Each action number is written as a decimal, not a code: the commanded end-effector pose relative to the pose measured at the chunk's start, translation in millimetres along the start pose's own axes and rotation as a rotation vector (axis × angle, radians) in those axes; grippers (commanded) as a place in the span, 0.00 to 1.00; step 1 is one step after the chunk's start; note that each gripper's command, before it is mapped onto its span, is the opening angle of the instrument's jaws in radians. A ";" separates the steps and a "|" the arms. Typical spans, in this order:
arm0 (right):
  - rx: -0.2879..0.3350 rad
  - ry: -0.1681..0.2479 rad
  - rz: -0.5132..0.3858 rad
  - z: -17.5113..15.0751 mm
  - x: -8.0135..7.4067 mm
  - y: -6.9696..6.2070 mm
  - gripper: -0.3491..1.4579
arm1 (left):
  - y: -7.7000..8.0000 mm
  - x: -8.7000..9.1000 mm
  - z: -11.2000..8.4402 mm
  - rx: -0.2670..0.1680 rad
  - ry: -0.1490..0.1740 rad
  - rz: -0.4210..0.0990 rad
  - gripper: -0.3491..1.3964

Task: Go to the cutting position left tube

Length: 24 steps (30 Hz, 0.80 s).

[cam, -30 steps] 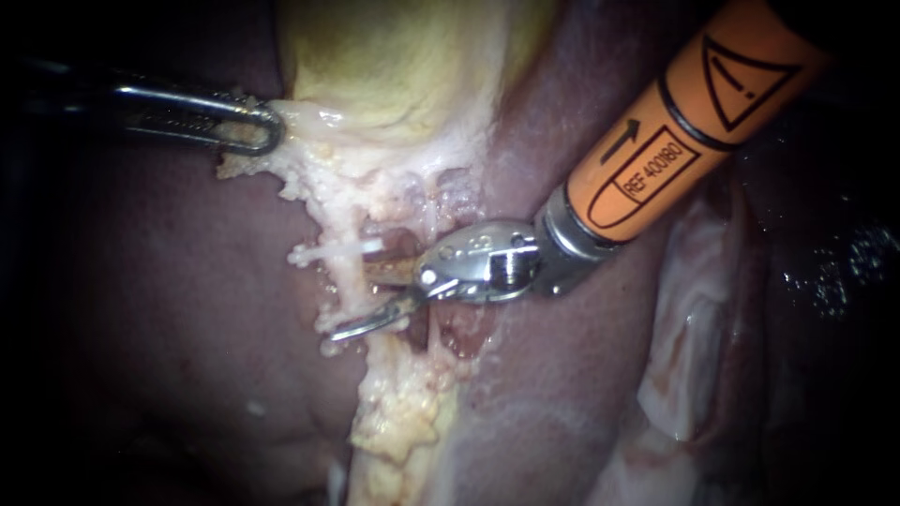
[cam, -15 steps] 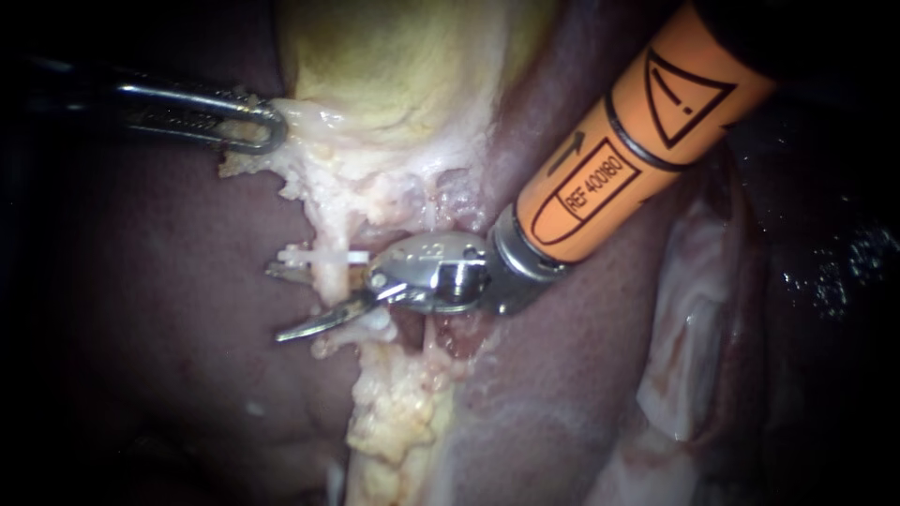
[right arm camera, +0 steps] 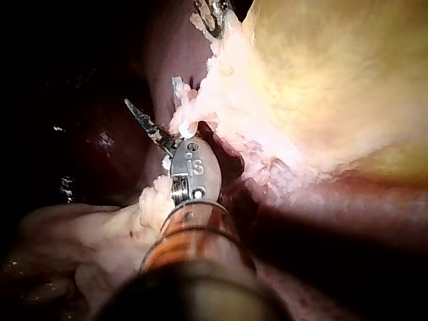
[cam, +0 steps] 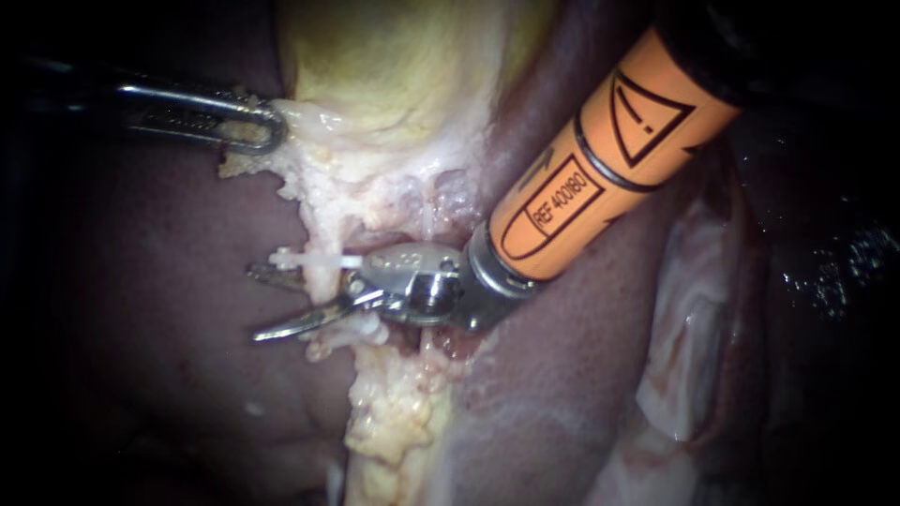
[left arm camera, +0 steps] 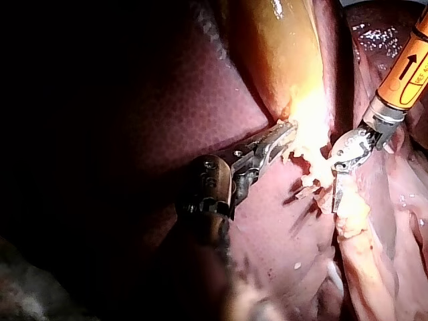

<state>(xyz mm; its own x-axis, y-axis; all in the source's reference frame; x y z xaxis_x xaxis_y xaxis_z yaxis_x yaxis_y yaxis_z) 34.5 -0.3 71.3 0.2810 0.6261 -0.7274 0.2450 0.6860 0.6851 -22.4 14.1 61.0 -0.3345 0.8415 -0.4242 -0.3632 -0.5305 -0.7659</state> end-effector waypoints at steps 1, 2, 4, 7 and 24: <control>0.002 0.002 0.002 -0.1 0.3 -0.3 0.97 | 0.0 0.0 0.0 0.000 0.000 0.000 0.00; 0.004 0.005 0.002 -0.1 0.5 -0.7 0.97 | 0.0 0.0 0.0 0.000 0.000 0.000 0.00; 0.028 0.017 0.008 -0.2 1.0 -1.5 0.97 | 0.0 0.0 -0.1 0.000 0.000 0.000 0.00; 0.047 0.031 0.008 -0.2 1.9 -2.8 0.97 | -0.1 0.0 -0.1 0.000 0.000 0.000 0.00; 0.062 0.050 0.107 -0.2 3.5 -4.1 0.06 | -0.2 0.0 -0.1 0.000 0.000 0.000 0.00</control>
<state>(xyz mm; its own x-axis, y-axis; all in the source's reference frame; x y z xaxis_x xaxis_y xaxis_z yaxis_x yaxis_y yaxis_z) 34.2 -0.9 65.8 0.2636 0.7192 -0.6428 0.2736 0.5833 0.7648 -22.2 14.2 61.2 -0.3351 0.8413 -0.4241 -0.3628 -0.5306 -0.7661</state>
